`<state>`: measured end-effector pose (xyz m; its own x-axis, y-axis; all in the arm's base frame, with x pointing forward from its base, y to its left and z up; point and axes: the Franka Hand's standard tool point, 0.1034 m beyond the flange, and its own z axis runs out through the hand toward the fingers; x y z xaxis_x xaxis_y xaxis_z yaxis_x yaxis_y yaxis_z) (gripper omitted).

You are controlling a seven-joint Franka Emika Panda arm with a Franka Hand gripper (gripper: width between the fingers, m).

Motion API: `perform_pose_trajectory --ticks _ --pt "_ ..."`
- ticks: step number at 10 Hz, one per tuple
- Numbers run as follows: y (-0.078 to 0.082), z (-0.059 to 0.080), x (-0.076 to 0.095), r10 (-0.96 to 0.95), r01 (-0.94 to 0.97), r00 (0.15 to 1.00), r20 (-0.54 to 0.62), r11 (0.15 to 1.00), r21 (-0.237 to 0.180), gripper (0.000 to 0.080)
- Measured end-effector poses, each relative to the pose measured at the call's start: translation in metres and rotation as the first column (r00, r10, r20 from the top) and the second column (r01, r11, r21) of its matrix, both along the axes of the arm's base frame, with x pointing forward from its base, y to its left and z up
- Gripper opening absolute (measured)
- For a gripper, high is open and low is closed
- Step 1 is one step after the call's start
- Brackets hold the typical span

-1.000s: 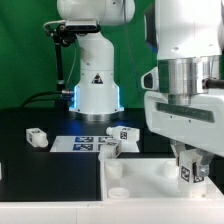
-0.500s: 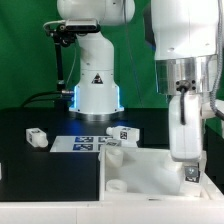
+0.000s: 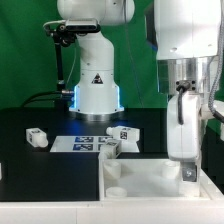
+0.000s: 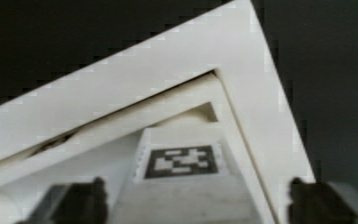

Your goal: Assemble one leg

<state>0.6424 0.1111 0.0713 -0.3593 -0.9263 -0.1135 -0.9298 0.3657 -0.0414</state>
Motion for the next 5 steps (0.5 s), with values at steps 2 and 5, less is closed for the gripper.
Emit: perform_pose_trajectory --ticks 2,5 --pt "0.002 0.022 0.000 0.060 -0.060 0.998 0.025 0.998 0.012 0.0637" --pt "-0.004 0.025 0.001 0.074 -0.074 0.996 0.042 0.997 0.004 0.0649"
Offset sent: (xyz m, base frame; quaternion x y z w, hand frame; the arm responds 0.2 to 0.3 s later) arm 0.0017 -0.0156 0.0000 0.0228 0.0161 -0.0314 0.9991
